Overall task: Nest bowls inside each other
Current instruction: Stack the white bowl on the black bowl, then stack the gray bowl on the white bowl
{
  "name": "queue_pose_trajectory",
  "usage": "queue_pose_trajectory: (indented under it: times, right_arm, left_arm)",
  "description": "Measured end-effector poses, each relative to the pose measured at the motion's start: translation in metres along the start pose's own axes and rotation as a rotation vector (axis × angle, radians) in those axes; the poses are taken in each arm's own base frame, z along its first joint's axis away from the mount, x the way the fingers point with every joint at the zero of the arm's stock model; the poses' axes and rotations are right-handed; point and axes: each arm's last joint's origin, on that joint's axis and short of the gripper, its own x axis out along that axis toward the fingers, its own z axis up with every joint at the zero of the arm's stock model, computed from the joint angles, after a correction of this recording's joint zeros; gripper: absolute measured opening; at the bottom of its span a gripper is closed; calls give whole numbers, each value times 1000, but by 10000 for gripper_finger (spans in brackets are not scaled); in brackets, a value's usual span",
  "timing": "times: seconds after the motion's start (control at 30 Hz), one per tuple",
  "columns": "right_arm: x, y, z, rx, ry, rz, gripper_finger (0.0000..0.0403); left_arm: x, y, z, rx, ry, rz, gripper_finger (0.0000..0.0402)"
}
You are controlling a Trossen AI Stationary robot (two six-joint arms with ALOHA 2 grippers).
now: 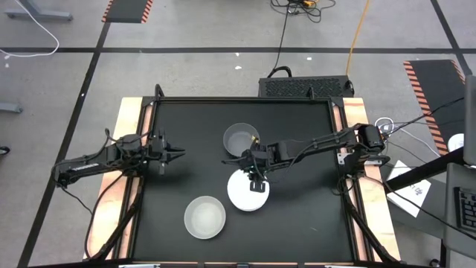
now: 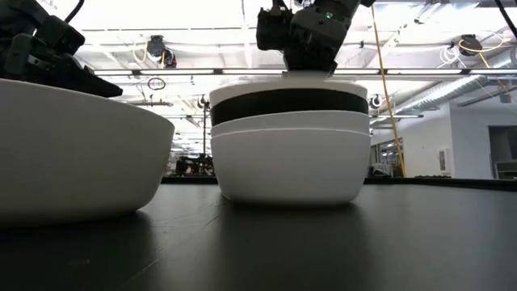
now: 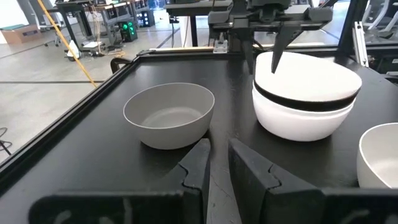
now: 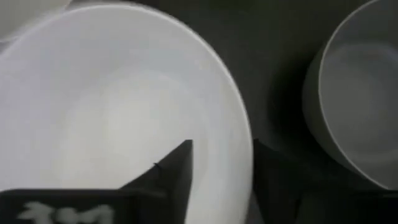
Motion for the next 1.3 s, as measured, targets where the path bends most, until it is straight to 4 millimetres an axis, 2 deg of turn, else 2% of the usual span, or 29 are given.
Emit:
queue_pose_trajectory:
  times: [0.17,0.3,0.57,0.77,0.83,0.93,1.13,1.3]
  right_arm:
    - [0,-3,0,15,1,-4,212]
    - [0,-4,1,17,0,-5,239]
    - [-4,-10,3,19,-21,-10,249]
    - [-26,0,11,-56,-152,19,245]
    - [-36,6,11,-93,-184,30,233]
    - [-50,14,11,-140,-250,48,188]
    - [-50,15,-12,-170,-311,89,22]
    - [-49,-4,-42,-110,-407,97,6]
  left_arm:
    - [0,0,0,-2,0,-1,60]
    - [0,0,0,-5,1,-1,60]
    - [0,0,0,-5,1,-1,60]
    - [0,0,0,-1,4,-2,60]
    - [0,0,0,-1,4,-2,60]
    - [0,0,0,-1,4,-1,60]
    - [0,0,0,-1,4,-1,60]
    - [0,0,0,-2,3,-1,60]
